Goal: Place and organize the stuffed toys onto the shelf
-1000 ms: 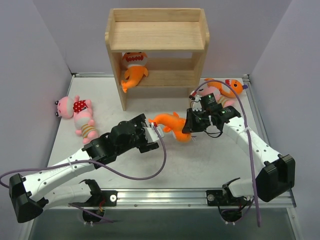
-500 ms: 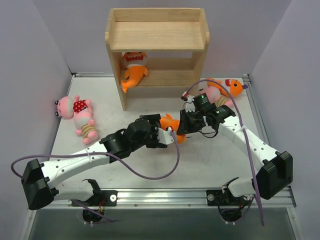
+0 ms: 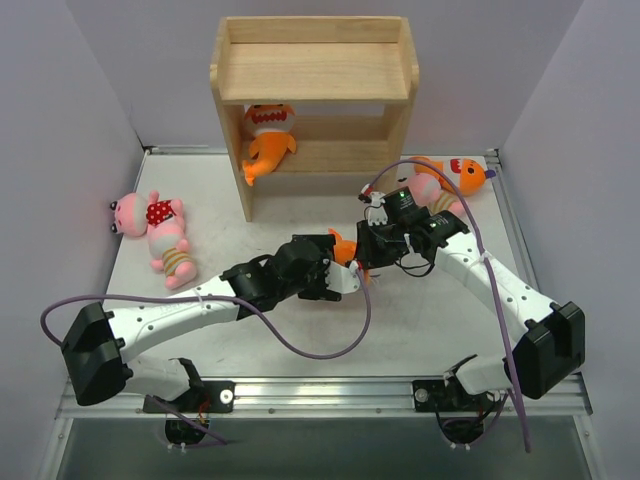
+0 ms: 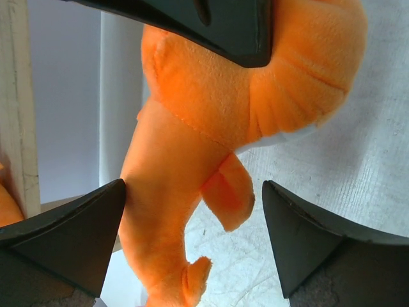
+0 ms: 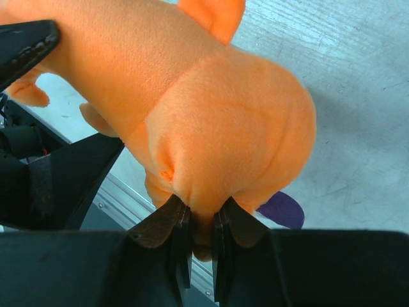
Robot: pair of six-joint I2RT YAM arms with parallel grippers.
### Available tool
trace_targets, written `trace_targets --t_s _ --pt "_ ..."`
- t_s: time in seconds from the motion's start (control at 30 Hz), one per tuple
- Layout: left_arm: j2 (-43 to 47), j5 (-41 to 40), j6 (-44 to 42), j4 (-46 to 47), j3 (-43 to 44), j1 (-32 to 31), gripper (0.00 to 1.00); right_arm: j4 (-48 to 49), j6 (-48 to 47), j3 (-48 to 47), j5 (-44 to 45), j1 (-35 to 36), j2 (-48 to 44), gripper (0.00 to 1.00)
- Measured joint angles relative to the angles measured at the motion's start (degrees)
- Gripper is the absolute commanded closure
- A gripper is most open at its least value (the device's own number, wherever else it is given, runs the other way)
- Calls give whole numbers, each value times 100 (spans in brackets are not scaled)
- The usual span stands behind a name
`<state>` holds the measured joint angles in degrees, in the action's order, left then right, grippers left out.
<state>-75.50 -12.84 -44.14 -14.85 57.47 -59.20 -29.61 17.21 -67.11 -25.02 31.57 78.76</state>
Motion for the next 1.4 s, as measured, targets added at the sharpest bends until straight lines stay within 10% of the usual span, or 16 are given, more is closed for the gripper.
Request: trace_targets --t_s 0.17,0.63,0.97,1.4 --pt "-149 -66 -2 7 0 0 0 0 -7 0 -74 4 0 100" --pt "-208 -330 -33 205 -68 0 96 157 -17 2 -361 4 0 93" --pt "-101 -330 232 61 -83 13 98 260 -4 2 -214 -13 -227 25" --pt "-24 691 1825 -328 -83 437 98 949 118 -175 282 -610 -1119 16"
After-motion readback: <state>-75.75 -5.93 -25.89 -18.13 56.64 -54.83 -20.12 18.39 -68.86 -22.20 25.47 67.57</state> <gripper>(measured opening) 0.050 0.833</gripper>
